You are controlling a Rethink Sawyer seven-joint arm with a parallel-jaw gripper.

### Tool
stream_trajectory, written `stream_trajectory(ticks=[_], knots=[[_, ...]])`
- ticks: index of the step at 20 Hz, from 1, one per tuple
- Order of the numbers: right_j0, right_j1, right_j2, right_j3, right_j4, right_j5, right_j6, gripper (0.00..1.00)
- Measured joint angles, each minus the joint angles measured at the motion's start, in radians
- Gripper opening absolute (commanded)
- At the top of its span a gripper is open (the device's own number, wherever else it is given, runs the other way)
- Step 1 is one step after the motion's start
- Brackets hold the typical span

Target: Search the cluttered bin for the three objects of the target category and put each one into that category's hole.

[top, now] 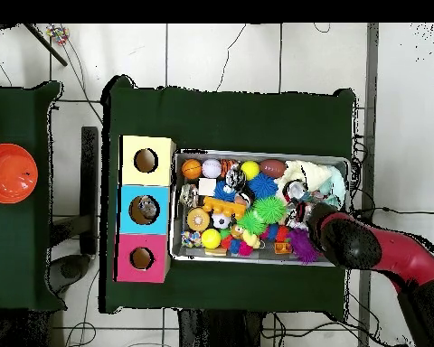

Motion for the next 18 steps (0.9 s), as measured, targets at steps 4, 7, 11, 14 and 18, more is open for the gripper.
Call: stream_trajectory(ticks=[4,7,11,14,18], knots=[[0.025,-0.035,-0.006,-0.001,-0.027,-0.002,0.0,1.0],[0.056,-0.058,-0.021,-0.007,-0.079,-0.006,0.0,1.0],[0.077,-0.085,-0.027,-0.006,-0.118,-0.006,0.0,1.0],[0.082,-0.113,-0.027,-0.007,-0.126,-0.006,0.0,1.0],[0.082,-0.12,-0.027,-0.013,-0.134,-0.006,0.0,1.0]])
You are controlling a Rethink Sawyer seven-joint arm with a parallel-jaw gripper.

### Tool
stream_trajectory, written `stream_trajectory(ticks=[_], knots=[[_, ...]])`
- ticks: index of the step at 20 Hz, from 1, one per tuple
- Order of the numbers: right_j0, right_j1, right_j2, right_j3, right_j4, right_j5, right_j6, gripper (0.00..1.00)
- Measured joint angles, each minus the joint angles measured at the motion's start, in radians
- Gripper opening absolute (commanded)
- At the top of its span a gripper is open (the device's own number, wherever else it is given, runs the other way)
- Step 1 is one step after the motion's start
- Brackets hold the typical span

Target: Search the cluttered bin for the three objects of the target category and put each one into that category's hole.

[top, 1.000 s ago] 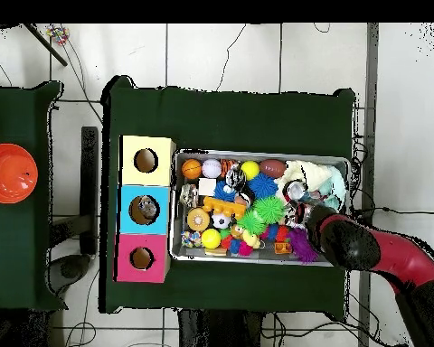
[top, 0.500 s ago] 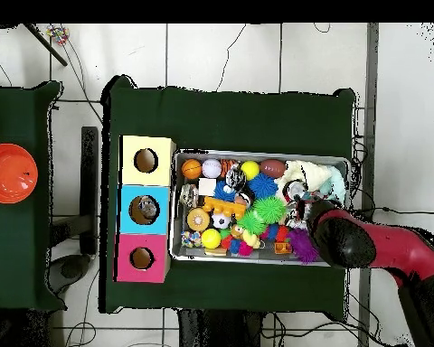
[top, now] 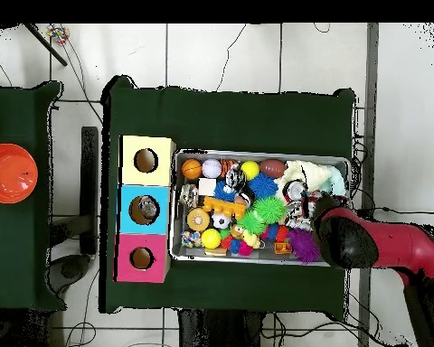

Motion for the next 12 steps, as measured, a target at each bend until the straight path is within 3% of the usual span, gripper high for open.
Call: stream_trajectory(ticks=[12], knots=[[0.0,0.099,-0.024,-0.019,-0.051,0.0,0.0,1.0]])
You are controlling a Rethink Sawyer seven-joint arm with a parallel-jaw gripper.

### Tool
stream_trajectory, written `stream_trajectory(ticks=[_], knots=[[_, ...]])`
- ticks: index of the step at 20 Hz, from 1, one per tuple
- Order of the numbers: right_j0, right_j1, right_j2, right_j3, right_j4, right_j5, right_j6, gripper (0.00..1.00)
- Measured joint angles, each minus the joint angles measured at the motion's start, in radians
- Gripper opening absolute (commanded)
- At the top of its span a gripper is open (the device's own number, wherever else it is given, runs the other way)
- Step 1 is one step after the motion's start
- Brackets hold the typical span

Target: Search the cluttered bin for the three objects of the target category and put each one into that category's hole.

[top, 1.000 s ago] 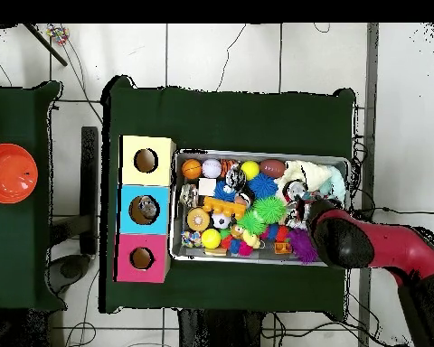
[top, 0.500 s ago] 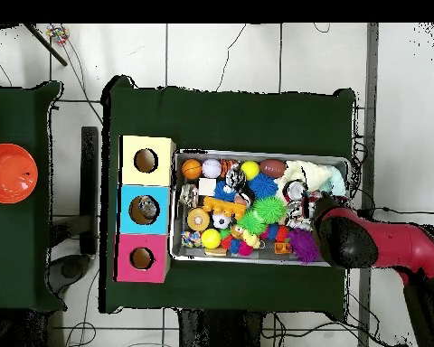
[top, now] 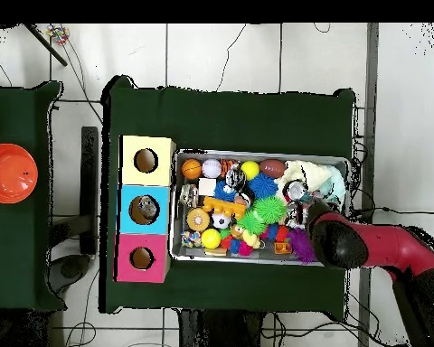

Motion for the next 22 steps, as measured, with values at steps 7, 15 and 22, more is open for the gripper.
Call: stream_trajectory(ticks=[7,15,22], knots=[[0.003,0.045,-0.014,-0.005,-0.028,-0.023,0.0,1.0],[0.029,0.047,-0.054,-0.022,-0.07,-0.08,0.0,1.0],[0.031,0.001,-0.061,-0.021,-0.05,-0.069,0.0,1.0]])
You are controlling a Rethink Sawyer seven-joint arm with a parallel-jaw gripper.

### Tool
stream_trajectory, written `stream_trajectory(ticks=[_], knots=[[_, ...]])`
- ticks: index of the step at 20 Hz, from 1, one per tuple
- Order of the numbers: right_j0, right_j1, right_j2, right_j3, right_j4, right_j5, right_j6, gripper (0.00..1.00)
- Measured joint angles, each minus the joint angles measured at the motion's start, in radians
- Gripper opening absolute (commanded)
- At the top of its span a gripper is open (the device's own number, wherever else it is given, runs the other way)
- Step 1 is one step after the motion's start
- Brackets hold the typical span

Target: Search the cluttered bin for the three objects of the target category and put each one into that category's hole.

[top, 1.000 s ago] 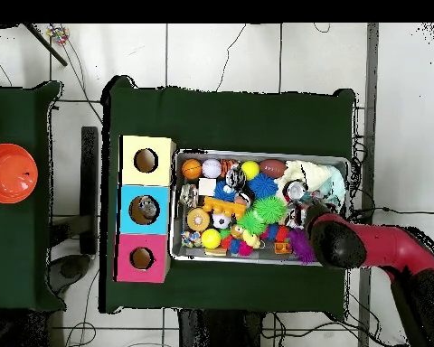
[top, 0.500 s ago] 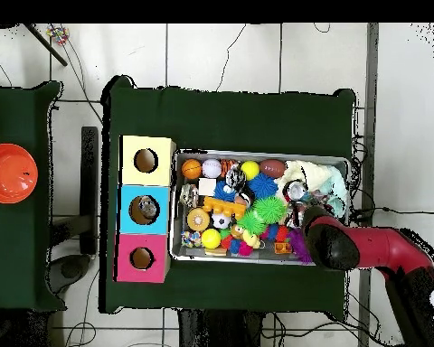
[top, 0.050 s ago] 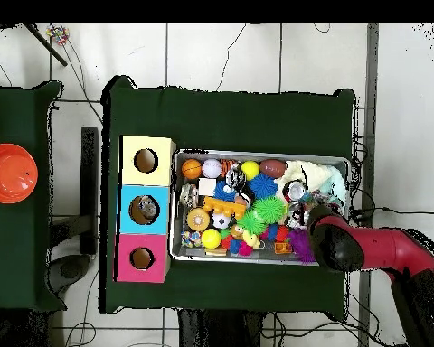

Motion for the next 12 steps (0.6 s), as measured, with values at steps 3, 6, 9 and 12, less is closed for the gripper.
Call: stream_trajectory(ticks=[3,6,9,12], knots=[[-0.002,-0.033,0.0,0.0,0.03,0.025,0.0,1.0],[-0.004,-0.071,0.0,0.0,0.063,0.062,0.0,1.0],[-0.007,-0.088,0.0,0.001,0.077,0.074,0.0,1.0],[-0.013,-0.107,0.0,0.0,0.085,0.081,0.0,1.0]])
